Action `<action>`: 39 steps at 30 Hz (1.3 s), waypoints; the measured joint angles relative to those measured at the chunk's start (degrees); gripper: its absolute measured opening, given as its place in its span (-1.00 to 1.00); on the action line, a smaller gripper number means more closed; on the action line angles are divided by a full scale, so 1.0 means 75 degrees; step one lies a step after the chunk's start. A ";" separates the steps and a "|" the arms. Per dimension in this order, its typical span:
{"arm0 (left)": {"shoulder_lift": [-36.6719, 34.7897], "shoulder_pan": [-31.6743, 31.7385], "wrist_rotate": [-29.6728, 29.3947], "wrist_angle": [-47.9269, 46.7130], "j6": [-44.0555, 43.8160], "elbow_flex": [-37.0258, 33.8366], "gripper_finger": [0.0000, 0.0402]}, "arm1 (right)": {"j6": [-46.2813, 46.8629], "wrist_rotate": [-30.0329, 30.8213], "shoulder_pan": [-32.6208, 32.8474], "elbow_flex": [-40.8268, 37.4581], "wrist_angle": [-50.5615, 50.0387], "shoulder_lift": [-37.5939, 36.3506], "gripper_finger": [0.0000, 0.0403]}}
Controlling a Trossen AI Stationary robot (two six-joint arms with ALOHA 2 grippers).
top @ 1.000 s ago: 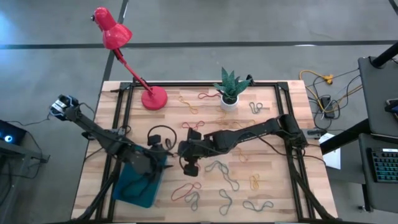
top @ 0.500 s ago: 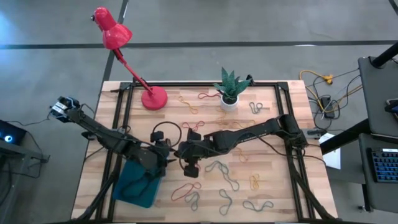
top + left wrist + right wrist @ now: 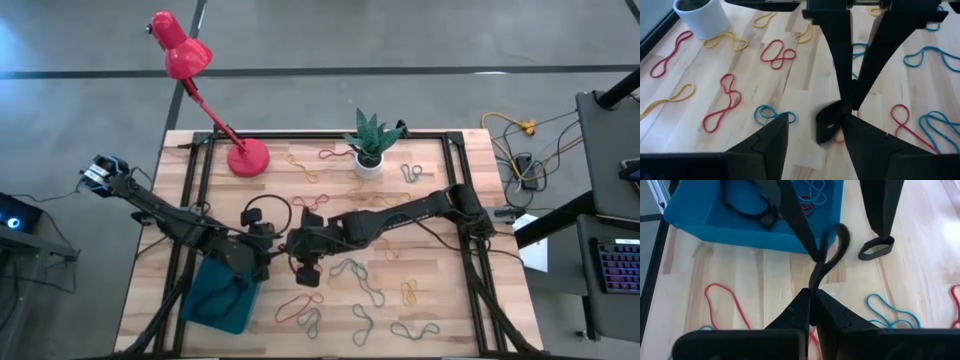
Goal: Pick and place rubber bands into bin
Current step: Put the black rubber band into the blue bin
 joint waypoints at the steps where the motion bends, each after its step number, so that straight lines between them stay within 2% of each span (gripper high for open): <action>1: 0.0000 0.0000 0.0046 -0.0001 -0.0001 0.0000 -0.13 | 0.0000 0.0000 0.0000 0.0000 -0.0001 0.0000 -0.96; 6: 0.0000 0.0032 0.0767 0.0008 0.0000 0.0000 -0.10 | -0.0048 0.0037 -0.0006 0.0000 0.0004 0.0002 -0.96; 18: 0.0000 0.0134 0.0857 0.0267 0.0061 -0.0003 -0.13 | -0.0026 0.0061 -0.0006 0.0000 0.0168 0.0002 -0.96; 22: 0.0000 0.0134 0.1013 0.0267 0.0064 -0.0003 -0.32 | -0.0020 0.0061 -0.0006 0.0000 0.0166 0.0002 -0.96; 30: 0.0000 0.0134 0.1213 0.0267 0.0171 -0.0003 -0.95 | 0.0001 0.0064 -0.0006 0.0000 0.0158 0.0002 -0.96; 35: -0.0001 0.0134 0.1197 0.0465 0.0433 -0.0003 -0.97 | 0.0259 0.0064 -0.0006 0.0000 0.0157 0.0002 -0.90; 39: -0.0003 0.0152 0.1174 0.0468 0.0455 -0.0003 -0.99 | 0.0520 0.0061 -0.0006 0.0000 0.0150 0.0005 -0.71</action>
